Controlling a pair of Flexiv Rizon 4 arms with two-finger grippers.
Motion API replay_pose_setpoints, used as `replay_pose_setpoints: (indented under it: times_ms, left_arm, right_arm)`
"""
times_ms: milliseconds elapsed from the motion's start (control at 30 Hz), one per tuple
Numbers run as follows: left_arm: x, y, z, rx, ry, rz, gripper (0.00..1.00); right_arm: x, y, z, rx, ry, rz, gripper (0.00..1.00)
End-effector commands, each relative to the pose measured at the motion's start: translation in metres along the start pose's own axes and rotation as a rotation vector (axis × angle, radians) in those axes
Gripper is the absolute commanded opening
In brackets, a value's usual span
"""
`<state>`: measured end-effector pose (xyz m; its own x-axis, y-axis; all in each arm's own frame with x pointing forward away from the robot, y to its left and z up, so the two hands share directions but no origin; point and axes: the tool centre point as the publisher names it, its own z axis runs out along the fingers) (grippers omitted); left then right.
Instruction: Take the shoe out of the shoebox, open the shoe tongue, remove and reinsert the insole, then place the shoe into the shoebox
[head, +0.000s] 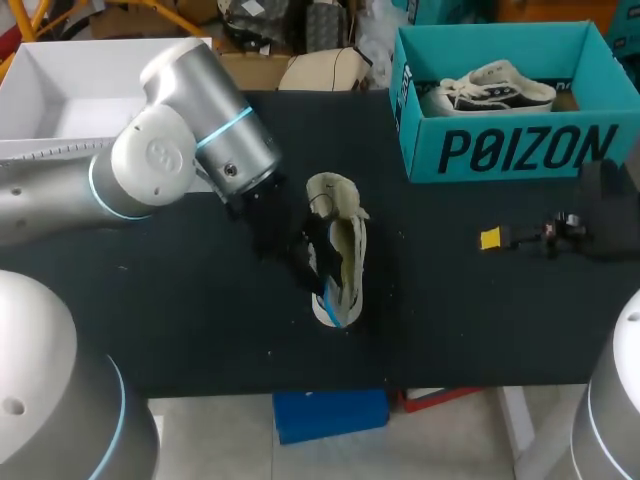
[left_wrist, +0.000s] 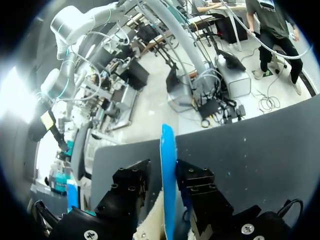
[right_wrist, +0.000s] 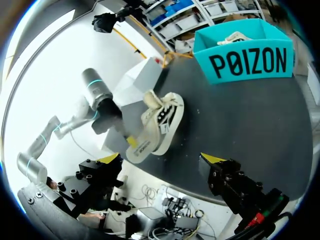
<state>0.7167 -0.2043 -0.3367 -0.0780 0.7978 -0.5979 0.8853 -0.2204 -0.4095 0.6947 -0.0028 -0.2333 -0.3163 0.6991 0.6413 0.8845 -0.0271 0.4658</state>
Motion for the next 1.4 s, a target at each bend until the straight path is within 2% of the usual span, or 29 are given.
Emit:
replay_pose_setpoints:
  times_ms: [33,100,167,200,533,933,1400]
  left_arm:
    - [0.001,-0.012,0.006,-0.01,0.004,0.003,0.31]
    - [0.002,-0.014,0.007,-0.007,0.007,0.004,0.27]
    - [0.003,-0.015,0.008,-0.003,0.006,0.005,0.03]
    - [0.003,-0.016,0.008,0.005,0.01,0.015,0.0]
    - [0.005,-0.01,0.008,-0.009,-0.012,0.016,0.0]
    - [0.006,0.014,0.008,-0.038,-0.048,-0.014,0.0]
    - [0.006,0.043,0.001,-0.065,-0.034,-0.014,0.0]
  right_arm:
    - [0.001,0.0,0.0,0.001,-0.003,0.001,1.0]
    - [0.001,0.0,0.0,0.001,-0.003,0.001,1.0]
    - [0.001,0.0,0.0,0.001,-0.003,0.001,1.0]
    - [0.001,0.0,0.0,0.001,-0.003,0.001,1.0]
    - [0.001,0.0,0.0,0.001,-0.003,0.001,1.0]
    - [0.001,0.0,0.0,0.001,-0.003,0.001,1.0]
    - [0.001,0.0,0.0,0.001,-0.003,0.001,1.0]
